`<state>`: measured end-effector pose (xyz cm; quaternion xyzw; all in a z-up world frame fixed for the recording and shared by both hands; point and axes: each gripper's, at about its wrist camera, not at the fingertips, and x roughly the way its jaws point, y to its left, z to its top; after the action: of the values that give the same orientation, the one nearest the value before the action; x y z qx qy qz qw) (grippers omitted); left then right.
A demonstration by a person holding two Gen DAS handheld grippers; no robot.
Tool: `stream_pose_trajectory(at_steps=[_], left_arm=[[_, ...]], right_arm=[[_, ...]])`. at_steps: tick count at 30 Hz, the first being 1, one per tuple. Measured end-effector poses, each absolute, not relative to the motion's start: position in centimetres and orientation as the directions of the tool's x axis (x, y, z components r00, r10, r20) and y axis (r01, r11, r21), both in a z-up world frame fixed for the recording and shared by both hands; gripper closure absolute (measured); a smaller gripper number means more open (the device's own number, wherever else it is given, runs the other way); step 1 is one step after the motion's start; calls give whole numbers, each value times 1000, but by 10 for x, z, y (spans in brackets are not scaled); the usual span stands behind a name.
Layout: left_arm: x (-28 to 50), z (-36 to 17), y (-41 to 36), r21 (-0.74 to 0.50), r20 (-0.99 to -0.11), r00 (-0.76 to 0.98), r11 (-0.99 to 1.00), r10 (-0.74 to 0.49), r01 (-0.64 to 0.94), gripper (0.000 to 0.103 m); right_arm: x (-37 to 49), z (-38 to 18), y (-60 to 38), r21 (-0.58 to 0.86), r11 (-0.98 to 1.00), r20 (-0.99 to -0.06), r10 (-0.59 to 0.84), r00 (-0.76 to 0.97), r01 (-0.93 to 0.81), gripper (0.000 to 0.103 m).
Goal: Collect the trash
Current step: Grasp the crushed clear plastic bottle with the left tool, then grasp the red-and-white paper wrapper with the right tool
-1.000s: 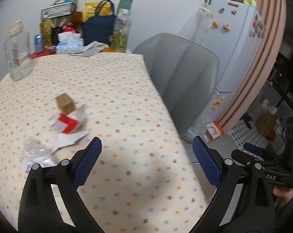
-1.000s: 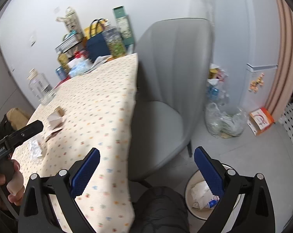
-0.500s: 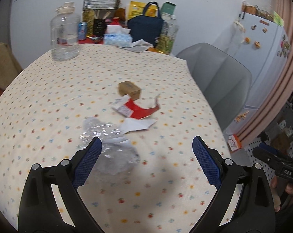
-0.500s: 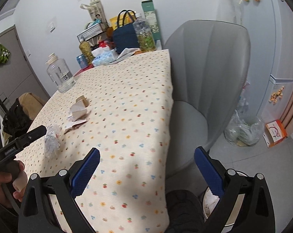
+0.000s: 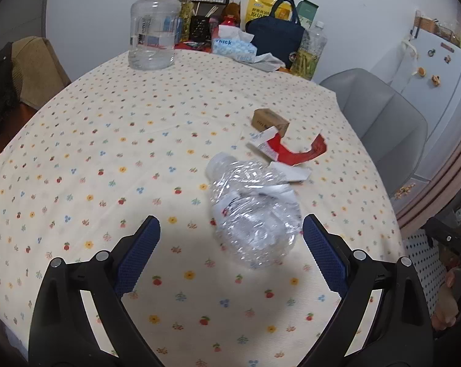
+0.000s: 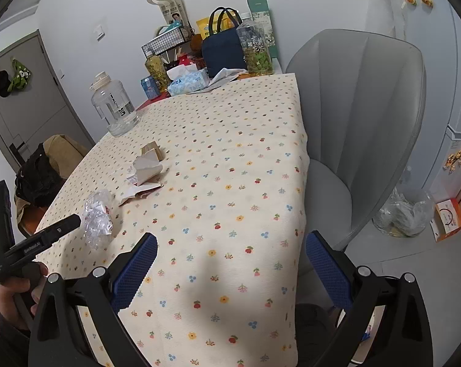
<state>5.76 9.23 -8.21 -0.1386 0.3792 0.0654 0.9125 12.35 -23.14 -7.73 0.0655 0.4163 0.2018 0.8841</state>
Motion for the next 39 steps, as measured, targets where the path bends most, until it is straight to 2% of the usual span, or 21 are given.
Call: stream_pose_trajectory(at_steps=[9,19,29,31,32,33,36,39], left_arm=[[60,-104,106,-262,-735,677,938,-40,-229,10],[85,-98,85,-279,-722,687,941,-75,-192,10],[112,-105,66,-219,-759,651,942,0,-255,10],[112,-109,67,-217,-757,653,937,15,-274,12],[111,-108,67,-212,-754,656,937,24,-278,22],[111,-108,68,-201,-756,654,937,37,-286,26],[107,-107,78,-248,-749,662,926,2,-283,27],[98,-103,89,-255,-735,678,919,18,-301,27]], right_arm=[[123,-81,-230,287,909,-713,414,566,-304,8],[124,-84,-223,295,898,-715,433,549,-325,8],[129,-84,-218,284,900,-726,426,540,-329,8],[130,-83,-215,279,900,-728,425,538,-334,8],[131,-83,-212,276,900,-729,425,538,-337,8],[132,-82,-210,273,900,-729,425,537,-340,8],[135,-80,-200,265,895,-732,429,530,-358,8],[138,-78,-186,254,887,-732,436,523,-385,8]])
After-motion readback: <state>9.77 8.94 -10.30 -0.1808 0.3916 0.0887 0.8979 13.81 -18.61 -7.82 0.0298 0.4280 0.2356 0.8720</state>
